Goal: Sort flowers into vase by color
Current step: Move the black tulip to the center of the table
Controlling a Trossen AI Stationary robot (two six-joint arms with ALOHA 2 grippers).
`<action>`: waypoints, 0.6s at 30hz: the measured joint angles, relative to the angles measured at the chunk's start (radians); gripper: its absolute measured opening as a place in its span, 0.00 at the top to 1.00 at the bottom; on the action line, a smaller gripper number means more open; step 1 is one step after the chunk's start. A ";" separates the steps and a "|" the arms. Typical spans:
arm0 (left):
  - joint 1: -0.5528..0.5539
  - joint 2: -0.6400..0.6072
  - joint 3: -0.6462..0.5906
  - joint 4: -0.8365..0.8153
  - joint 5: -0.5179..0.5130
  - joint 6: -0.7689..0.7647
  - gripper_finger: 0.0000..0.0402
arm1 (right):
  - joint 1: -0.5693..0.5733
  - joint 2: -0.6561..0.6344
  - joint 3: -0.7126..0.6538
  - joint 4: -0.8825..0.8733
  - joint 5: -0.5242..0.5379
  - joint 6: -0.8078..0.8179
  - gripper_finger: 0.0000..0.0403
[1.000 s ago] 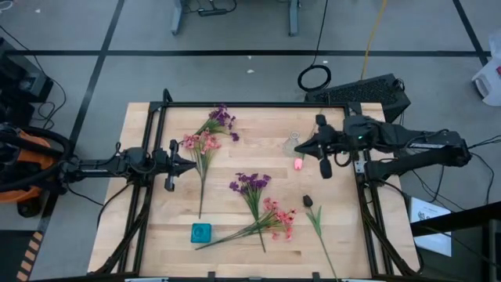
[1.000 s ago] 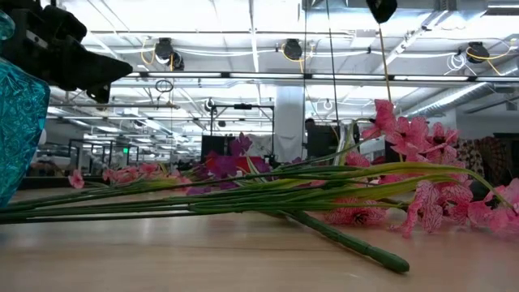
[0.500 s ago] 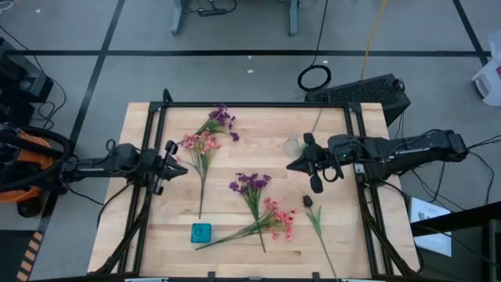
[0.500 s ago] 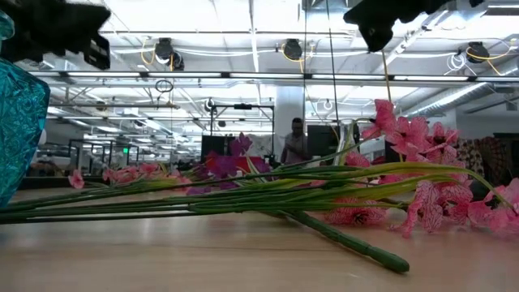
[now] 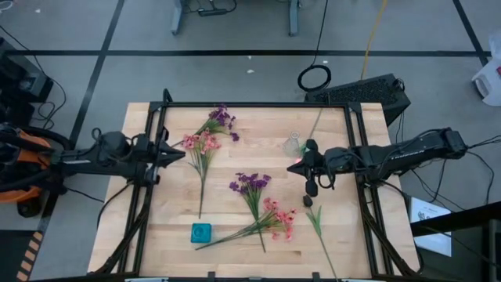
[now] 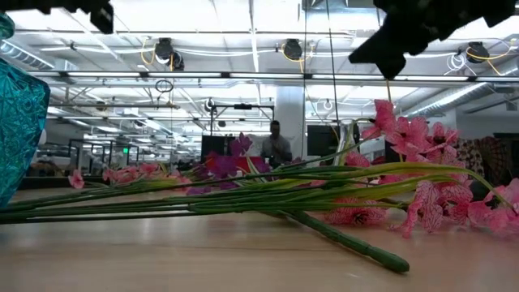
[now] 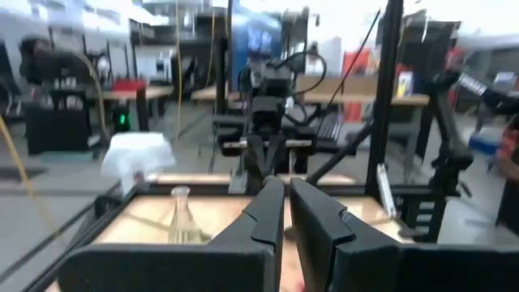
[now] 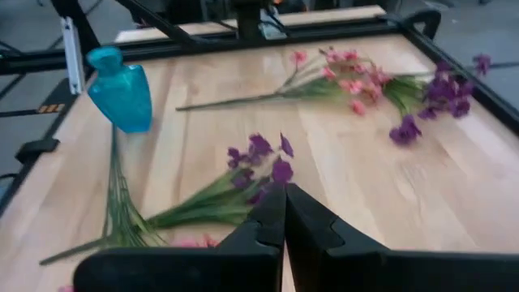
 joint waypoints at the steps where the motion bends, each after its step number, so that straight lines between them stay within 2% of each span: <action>1: 0.000 0.036 0.031 -0.028 0.000 0.000 0.92 | 0.003 0.001 -0.014 0.018 0.000 0.002 1.00; 6: 0.000 0.195 0.164 -0.145 0.018 0.010 0.92 | 0.018 0.003 -0.095 0.132 0.001 0.001 1.00; 10: -0.001 0.291 0.238 -0.174 0.033 0.019 0.92 | 0.018 0.004 -0.176 0.223 0.002 0.021 1.00; 14: -0.001 0.352 0.322 -0.195 0.109 0.044 0.92 | 0.018 0.004 -0.266 0.332 0.002 0.069 1.00; 18: -0.001 0.393 0.420 -0.284 0.076 0.046 0.92 | 0.018 0.004 -0.349 0.448 0.002 0.128 1.00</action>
